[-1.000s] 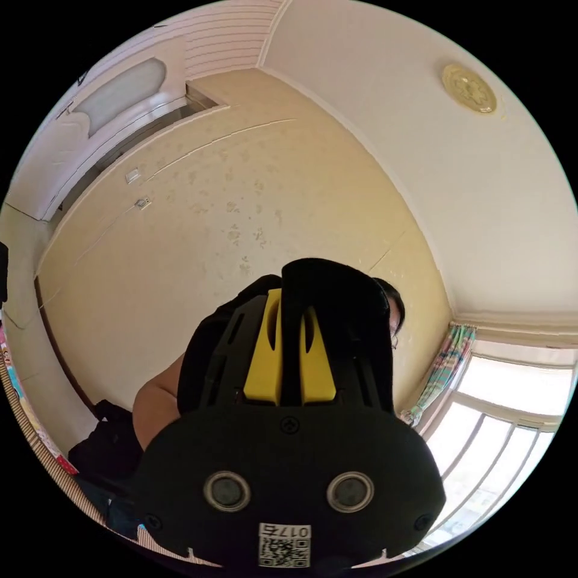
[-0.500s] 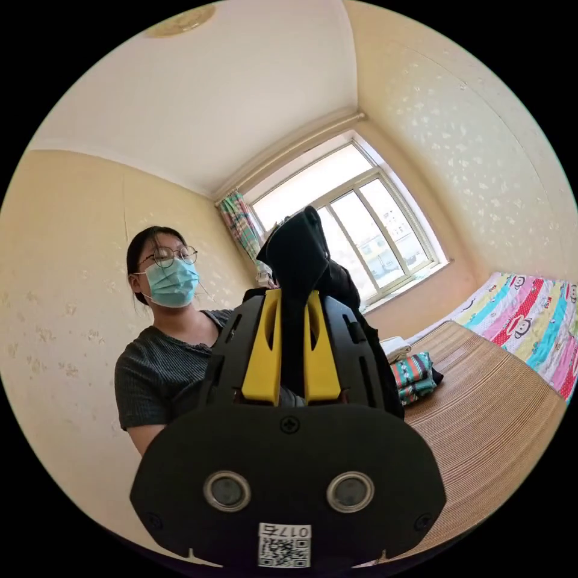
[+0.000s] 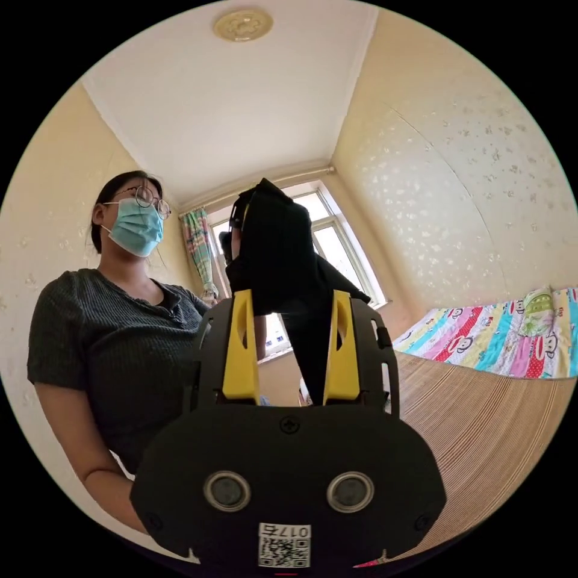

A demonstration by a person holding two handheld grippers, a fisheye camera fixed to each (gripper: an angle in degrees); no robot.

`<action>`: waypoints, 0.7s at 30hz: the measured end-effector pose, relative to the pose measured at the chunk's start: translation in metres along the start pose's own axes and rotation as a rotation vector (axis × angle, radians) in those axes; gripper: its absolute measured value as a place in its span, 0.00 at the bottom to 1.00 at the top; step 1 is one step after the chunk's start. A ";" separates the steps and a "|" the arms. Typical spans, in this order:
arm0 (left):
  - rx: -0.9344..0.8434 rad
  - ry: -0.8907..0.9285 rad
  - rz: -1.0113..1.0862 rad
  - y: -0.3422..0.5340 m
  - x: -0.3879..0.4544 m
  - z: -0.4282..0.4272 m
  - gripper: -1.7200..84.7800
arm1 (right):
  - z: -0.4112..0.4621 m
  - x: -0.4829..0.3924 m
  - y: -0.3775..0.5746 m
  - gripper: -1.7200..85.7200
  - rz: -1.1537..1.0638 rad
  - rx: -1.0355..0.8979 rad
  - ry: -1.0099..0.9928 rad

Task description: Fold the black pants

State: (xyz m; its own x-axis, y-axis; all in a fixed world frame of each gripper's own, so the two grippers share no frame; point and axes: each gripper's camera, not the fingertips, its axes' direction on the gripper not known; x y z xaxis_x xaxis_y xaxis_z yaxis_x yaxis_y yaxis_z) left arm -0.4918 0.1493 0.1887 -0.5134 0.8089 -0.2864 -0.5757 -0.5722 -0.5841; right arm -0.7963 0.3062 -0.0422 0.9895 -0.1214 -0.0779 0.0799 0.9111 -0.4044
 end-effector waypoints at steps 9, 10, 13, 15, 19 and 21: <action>0.031 0.007 -0.011 -0.007 0.011 -0.004 0.07 | 0.093 -0.067 -0.048 0.29 -0.393 -0.223 0.193; 0.043 -0.015 -0.010 -0.007 0.011 -0.005 0.07 | 0.098 -0.069 -0.052 0.29 -0.409 -0.237 0.184; 0.072 -0.068 -0.012 -0.010 0.009 -0.012 0.07 | 0.114 -0.066 -0.064 0.28 -0.403 -0.281 0.138; 0.085 -0.109 -0.011 -0.014 0.006 -0.015 0.07 | 0.110 -0.055 -0.057 0.27 -0.327 -0.236 0.115; 0.084 -0.178 -0.029 -0.027 0.000 -0.018 0.07 | 0.112 -0.042 -0.026 0.28 -0.223 -0.273 0.245; 0.076 -0.188 -0.032 -0.032 -0.001 -0.017 0.07 | 0.126 -0.040 -0.015 0.30 -0.160 -0.265 0.258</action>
State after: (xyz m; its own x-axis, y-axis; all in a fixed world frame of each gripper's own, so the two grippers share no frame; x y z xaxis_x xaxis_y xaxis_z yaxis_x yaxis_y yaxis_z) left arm -0.4619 0.1692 0.1948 -0.5999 0.7914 -0.1175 -0.6362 -0.5609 -0.5298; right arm -0.8218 0.3470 0.0823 0.9019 -0.3788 -0.2077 0.1630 0.7437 -0.6483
